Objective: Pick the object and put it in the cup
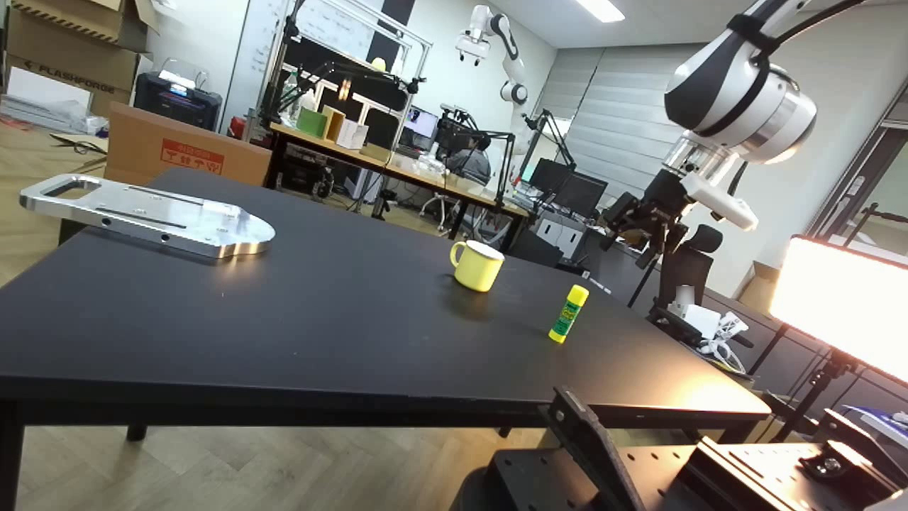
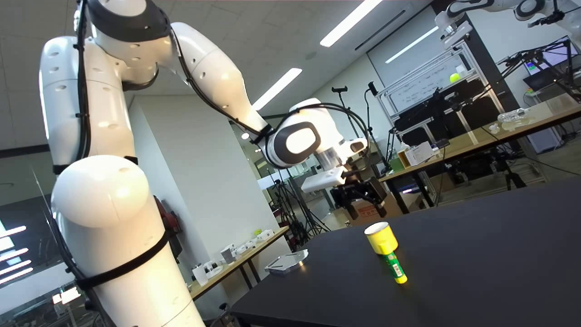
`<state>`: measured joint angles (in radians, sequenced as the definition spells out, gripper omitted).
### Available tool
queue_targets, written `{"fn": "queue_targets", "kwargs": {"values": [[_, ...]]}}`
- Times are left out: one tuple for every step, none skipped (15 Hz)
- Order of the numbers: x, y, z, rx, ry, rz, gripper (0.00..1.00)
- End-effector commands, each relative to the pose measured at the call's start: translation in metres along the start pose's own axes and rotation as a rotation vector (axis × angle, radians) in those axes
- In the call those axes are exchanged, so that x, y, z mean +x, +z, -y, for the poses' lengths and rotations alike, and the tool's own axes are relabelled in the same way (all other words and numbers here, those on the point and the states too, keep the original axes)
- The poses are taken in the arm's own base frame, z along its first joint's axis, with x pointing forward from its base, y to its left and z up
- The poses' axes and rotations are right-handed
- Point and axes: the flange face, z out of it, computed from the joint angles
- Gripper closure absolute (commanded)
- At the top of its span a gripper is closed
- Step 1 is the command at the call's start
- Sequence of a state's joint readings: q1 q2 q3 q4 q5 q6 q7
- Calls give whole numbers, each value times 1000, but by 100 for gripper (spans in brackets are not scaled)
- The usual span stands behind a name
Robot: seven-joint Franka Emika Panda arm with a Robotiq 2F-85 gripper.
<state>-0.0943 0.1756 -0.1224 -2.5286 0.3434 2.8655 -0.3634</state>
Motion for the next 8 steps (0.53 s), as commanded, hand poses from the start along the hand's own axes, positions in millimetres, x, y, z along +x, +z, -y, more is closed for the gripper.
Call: {"fn": "queue_targets", "kwargs": {"values": [[4, 38, -2, 1, 37, -6, 0], [7, 48, 0, 1, 43, -4, 0], [11, 56, 3, 1, 46, -4, 0], [15, 63, 7, 3, 48, -4, 0], [19, 70, 11, 4, 44, -6, 0], [24, 76, 15, 4, 41, -11, 0], [28, 81, 17, 4, 38, -14, 0], [31, 87, 19, 2, 33, -15, 0]]}}
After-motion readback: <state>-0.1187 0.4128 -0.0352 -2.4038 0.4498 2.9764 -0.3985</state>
